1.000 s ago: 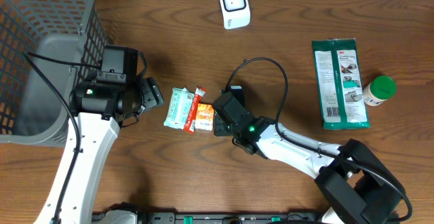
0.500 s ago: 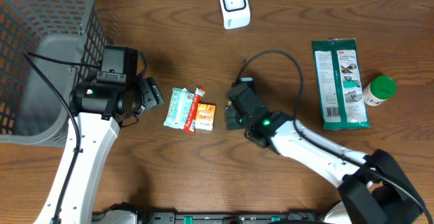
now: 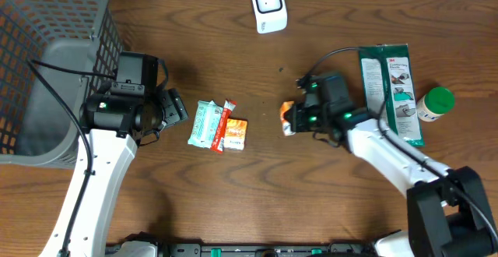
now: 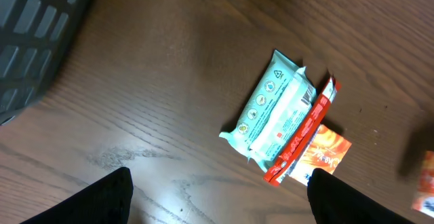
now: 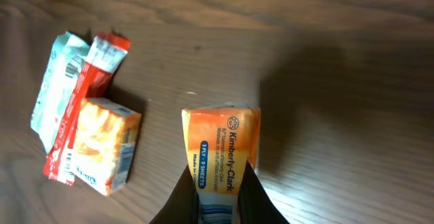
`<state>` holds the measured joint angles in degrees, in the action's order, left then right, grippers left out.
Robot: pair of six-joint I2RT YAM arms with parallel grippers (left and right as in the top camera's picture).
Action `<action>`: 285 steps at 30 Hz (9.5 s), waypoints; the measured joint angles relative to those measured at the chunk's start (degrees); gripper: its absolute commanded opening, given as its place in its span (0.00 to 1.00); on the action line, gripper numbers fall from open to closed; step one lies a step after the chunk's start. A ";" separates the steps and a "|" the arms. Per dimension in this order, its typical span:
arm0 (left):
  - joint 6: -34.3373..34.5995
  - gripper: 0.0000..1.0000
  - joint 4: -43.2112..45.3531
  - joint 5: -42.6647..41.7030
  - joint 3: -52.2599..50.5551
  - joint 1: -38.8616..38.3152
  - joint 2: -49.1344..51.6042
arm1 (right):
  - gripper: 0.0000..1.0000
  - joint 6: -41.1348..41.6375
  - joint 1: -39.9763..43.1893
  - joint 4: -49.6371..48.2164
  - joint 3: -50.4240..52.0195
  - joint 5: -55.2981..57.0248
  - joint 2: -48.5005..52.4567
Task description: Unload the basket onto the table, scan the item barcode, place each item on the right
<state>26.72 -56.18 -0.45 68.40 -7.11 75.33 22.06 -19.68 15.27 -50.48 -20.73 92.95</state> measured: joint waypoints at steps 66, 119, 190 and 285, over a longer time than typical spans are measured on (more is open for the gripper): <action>0.00 0.83 0.00 0.00 0.00 0.00 0.00 | 0.61 -12.07 3.19 8.39 1.14 2.91 -3.76; 0.00 0.83 0.00 0.00 0.00 0.00 0.00 | 0.23 -15.52 7.56 1.90 2.64 2.51 4.17; 0.00 0.83 0.00 0.00 -0.02 0.00 0.00 | 0.01 -58.03 -13.81 5.55 -90.05 72.00 56.00; 0.00 0.83 0.00 0.00 -0.02 0.00 0.00 | 0.36 -19.54 28.61 67.06 -61.61 30.80 29.97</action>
<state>26.72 -56.18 -0.45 68.38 -7.11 75.33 2.52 8.93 82.32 -112.09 10.07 122.91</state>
